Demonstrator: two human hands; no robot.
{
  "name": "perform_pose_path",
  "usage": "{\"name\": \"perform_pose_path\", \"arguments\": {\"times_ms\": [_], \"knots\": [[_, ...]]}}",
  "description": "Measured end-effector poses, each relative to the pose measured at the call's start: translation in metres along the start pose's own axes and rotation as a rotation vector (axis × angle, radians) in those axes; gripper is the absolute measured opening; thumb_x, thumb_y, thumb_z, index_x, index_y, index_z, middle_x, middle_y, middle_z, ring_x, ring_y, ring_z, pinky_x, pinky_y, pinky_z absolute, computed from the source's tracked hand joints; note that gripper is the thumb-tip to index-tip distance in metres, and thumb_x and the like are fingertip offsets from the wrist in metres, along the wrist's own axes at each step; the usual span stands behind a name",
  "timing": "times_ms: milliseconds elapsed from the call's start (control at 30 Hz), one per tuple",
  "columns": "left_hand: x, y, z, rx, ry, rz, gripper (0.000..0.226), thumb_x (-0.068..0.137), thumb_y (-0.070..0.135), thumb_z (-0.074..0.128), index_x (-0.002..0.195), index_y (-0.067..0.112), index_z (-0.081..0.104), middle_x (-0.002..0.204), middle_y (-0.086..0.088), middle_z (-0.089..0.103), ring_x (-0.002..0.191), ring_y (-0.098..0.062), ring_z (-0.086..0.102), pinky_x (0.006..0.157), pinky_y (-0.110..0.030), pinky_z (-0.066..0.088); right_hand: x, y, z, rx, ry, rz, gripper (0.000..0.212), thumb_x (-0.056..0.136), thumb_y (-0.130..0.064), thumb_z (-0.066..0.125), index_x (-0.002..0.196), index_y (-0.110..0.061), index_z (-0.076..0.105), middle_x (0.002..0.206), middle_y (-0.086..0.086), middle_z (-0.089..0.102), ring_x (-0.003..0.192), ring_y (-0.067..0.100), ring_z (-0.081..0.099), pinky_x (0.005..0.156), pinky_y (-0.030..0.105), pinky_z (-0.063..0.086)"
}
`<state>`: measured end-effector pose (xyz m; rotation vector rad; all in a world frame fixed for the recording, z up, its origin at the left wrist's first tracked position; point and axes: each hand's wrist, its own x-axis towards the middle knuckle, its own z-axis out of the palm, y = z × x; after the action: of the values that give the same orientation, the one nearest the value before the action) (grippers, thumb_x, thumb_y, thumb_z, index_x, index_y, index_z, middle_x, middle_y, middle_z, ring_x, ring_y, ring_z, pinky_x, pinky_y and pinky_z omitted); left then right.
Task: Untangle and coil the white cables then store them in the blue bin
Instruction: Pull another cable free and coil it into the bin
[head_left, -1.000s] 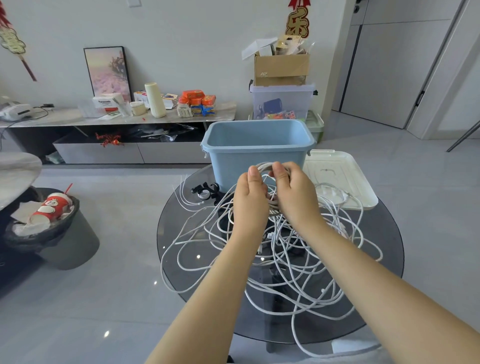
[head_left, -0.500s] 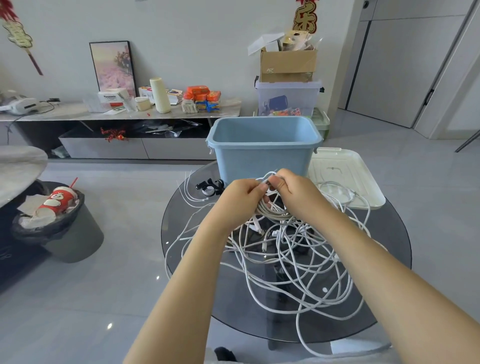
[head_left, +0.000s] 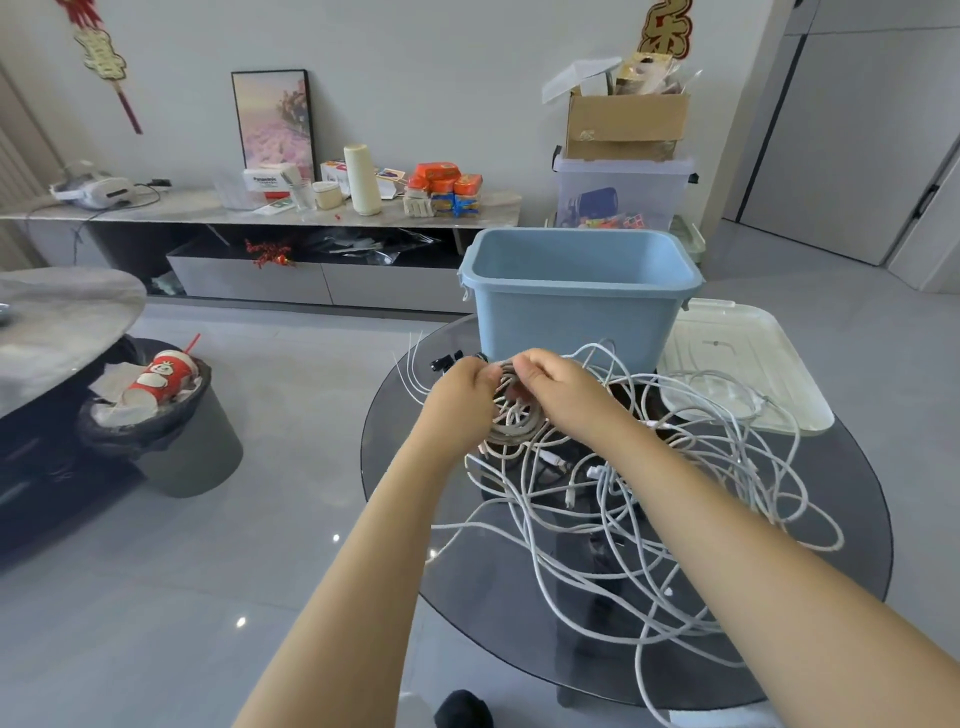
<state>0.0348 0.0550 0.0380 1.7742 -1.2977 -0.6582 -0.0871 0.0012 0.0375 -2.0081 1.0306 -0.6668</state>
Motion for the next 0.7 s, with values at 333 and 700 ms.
{"name": "perform_pose_path", "arguments": {"times_ms": [333,700], "knots": [[0.033,-0.028,-0.046,0.28,0.168,-0.023,0.02,0.101,0.019,0.038,0.105,0.003,0.05,0.092,-0.015,0.055,0.078,-0.03,0.045,0.064,-0.032,0.03,0.062,0.006,0.028,-0.201,-0.01,0.089,0.031,0.096,-0.014,0.045,0.121,-0.014,0.063,0.127,0.003,0.061,0.117,0.018,0.055,0.093,0.023,0.038],[0.063,-0.062,-0.057,0.254,0.251,-0.164,0.024,0.102,0.02,0.035,0.108,0.001,0.049,0.091,-0.01,0.049,0.079,-0.029,0.044,0.066,-0.031,0.032,0.125,0.035,0.082,-0.605,-0.07,0.051,0.025,0.091,-0.01,0.052,0.103,-0.024,0.069,0.114,0.001,0.057,0.102,0.026,0.059,0.079,0.028,0.044]]}}
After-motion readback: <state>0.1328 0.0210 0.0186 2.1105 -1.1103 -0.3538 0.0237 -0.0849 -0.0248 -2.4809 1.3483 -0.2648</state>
